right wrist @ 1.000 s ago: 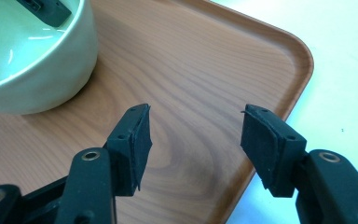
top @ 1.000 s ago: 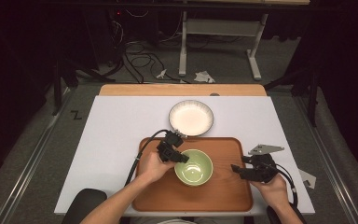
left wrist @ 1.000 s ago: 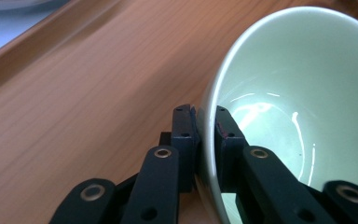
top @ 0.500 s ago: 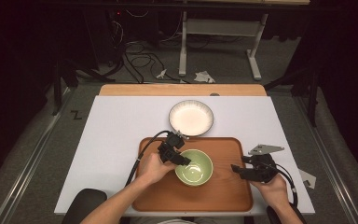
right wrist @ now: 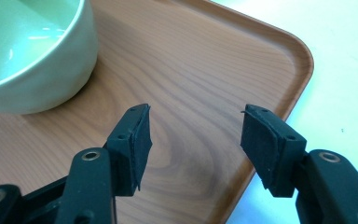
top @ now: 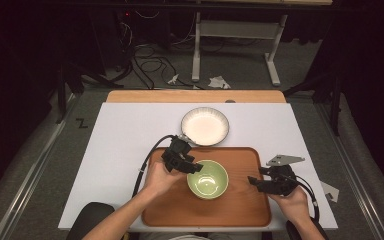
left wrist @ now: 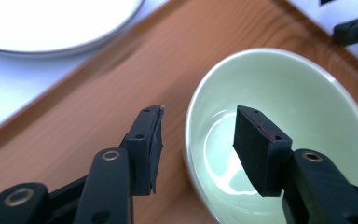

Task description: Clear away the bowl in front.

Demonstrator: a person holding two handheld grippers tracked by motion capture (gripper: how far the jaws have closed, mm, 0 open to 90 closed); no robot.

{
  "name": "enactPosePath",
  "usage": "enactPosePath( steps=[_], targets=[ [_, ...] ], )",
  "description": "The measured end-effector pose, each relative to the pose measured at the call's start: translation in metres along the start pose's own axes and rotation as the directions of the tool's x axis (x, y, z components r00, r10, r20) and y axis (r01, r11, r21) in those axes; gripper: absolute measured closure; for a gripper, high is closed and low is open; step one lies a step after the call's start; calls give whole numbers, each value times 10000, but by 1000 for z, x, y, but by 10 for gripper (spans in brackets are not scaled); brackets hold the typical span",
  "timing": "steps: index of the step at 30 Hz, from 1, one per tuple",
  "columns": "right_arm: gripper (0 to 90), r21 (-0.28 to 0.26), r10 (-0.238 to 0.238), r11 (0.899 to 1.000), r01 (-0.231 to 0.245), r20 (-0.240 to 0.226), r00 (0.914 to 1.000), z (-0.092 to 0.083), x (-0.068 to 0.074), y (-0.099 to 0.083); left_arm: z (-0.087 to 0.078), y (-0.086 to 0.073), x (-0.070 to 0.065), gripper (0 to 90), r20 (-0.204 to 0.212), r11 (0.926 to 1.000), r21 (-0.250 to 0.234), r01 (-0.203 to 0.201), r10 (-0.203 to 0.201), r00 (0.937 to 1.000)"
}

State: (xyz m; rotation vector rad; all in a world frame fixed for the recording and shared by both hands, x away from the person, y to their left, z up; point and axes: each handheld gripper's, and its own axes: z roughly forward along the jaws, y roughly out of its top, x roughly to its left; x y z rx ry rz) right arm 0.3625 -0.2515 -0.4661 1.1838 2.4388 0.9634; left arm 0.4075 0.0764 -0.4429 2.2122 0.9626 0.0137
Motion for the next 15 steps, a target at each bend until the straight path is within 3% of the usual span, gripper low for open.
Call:
enactPosePath(
  steps=[4, 15],
  targets=[
    [429, -2, -3, 10000, 3, -8, 10000, 0, 0, 0, -10, 2, -1, 519, -6, 9992, -397, 60, -60, 10000],
    [430, -8, 57, 10000, -57, 1, 10000, 0, 0, 0, -30, -1, 4, 520, -104, 9960, -863, 212, -221, 9997]
  ],
)
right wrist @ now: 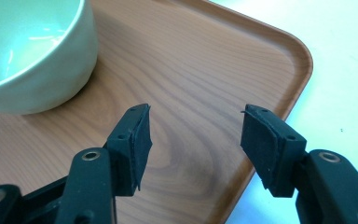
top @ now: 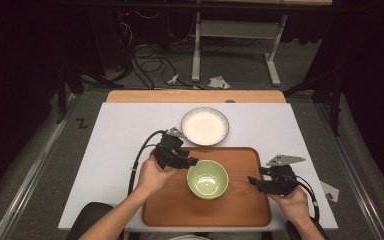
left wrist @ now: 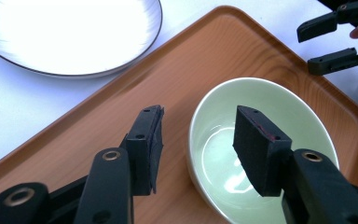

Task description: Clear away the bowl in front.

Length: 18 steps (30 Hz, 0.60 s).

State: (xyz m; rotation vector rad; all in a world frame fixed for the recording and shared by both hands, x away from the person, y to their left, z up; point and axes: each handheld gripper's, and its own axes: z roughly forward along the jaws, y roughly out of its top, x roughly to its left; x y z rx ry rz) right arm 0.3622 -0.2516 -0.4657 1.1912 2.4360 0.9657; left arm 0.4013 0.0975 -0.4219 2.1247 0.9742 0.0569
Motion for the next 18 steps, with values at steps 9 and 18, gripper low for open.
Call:
enactPosePath(
  steps=[9, 18],
  targets=[
    [429, -5, -6, 10000, 6, 16, 10000, 0, 0, 0, -12, -5, 2, 520, -108, 9998, -193, 69, -71, 9999],
    [429, -21, -44, 10000, 44, 20, 10000, 0, -1, 0, -20, -13, 6, 519, -193, 9988, -399, 293, -301, 9994]
  ],
)
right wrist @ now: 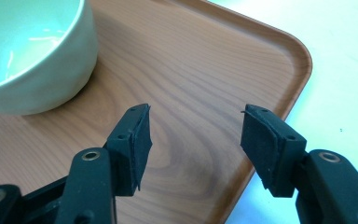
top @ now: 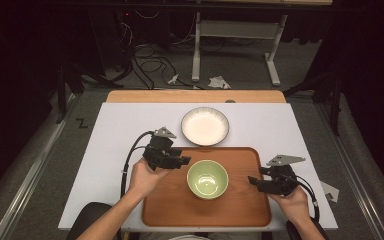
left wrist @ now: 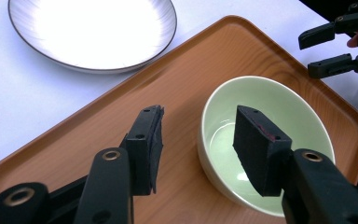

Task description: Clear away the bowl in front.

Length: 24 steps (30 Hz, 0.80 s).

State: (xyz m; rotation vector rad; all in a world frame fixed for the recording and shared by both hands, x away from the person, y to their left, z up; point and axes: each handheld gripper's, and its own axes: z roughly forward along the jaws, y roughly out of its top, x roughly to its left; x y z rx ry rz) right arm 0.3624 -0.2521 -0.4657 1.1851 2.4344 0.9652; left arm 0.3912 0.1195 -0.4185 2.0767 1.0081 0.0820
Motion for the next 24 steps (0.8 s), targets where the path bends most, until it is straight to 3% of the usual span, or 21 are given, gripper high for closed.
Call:
enactPosePath(
  steps=[13, 24],
  targets=[
    [429, 25, -7, 10000, 7, 3, 10000, 1, 0, 0, -7, -12, 8, 516, -52, 9996, -68, 265, -265, 9996],
    [430, 29, -43, 10000, 43, 26, 10000, 1, 0, 0, -3, -23, 15, 515, -86, 9986, -14, 536, -536, 9985]
  ],
)
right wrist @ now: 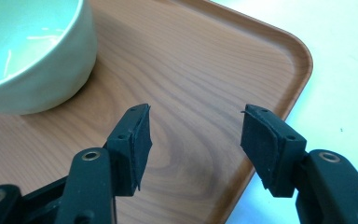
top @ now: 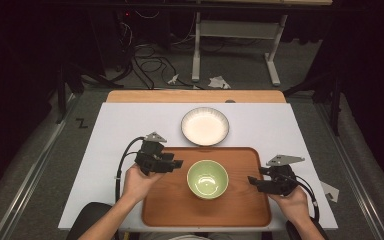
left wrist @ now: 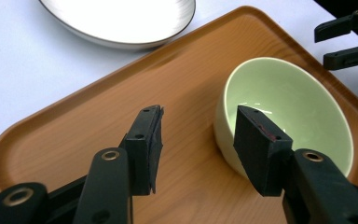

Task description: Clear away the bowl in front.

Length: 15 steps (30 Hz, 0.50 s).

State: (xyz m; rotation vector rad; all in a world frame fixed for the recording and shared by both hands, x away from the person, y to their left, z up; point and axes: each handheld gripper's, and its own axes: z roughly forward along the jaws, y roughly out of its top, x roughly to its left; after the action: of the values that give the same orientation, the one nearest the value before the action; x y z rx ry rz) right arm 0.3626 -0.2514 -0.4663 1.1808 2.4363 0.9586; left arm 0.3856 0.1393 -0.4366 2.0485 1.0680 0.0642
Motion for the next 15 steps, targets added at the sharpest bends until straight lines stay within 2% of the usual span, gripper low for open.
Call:
enactPosePath(
  steps=[15],
  targets=[
    [430, -22, 32, 10000, -32, 3, 10000, 0, 0, 0, 13, -13, 3, 514, -276, 9995, 283, 111, -103, 9996]
  ],
)
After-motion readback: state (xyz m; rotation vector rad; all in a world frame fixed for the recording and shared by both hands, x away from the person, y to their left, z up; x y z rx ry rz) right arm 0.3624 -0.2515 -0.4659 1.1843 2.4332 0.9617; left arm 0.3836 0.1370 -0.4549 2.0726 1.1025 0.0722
